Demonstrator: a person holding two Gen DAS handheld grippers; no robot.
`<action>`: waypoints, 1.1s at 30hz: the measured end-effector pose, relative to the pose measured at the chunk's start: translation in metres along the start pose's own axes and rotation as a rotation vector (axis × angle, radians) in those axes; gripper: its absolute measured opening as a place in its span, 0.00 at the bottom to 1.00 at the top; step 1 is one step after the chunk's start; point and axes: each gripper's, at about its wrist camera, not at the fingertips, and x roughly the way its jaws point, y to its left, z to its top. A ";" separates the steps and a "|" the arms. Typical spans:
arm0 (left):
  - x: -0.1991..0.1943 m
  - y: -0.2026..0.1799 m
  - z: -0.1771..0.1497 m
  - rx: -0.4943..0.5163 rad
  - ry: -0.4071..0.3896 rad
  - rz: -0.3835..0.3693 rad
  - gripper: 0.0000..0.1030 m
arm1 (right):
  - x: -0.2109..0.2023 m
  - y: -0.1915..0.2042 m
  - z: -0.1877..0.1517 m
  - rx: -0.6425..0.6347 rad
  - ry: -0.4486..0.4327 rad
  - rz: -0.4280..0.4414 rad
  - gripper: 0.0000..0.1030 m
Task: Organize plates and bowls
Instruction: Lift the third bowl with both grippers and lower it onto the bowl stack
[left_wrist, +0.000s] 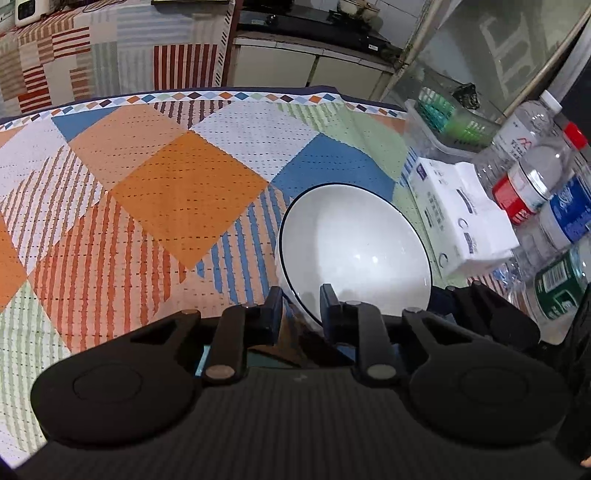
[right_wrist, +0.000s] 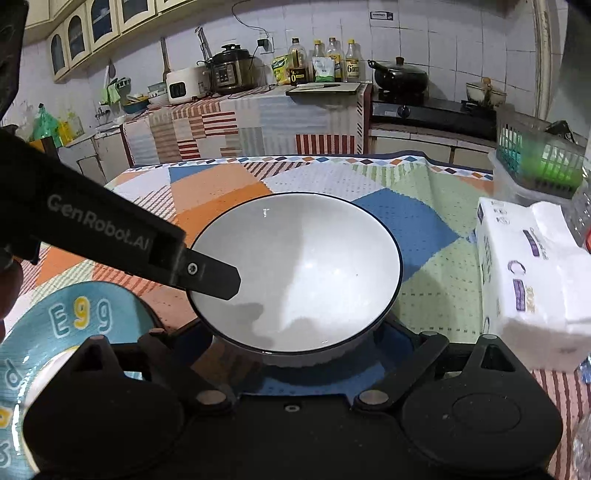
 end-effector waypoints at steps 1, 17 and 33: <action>-0.003 -0.001 0.000 0.004 0.002 -0.002 0.19 | -0.003 0.002 -0.002 -0.001 -0.010 -0.005 0.93; -0.070 -0.012 -0.015 0.043 0.022 -0.145 0.19 | -0.073 0.027 -0.005 -0.067 -0.052 -0.084 0.92; -0.173 -0.020 -0.064 0.094 0.053 -0.188 0.19 | -0.164 0.077 -0.016 -0.160 -0.072 -0.064 0.92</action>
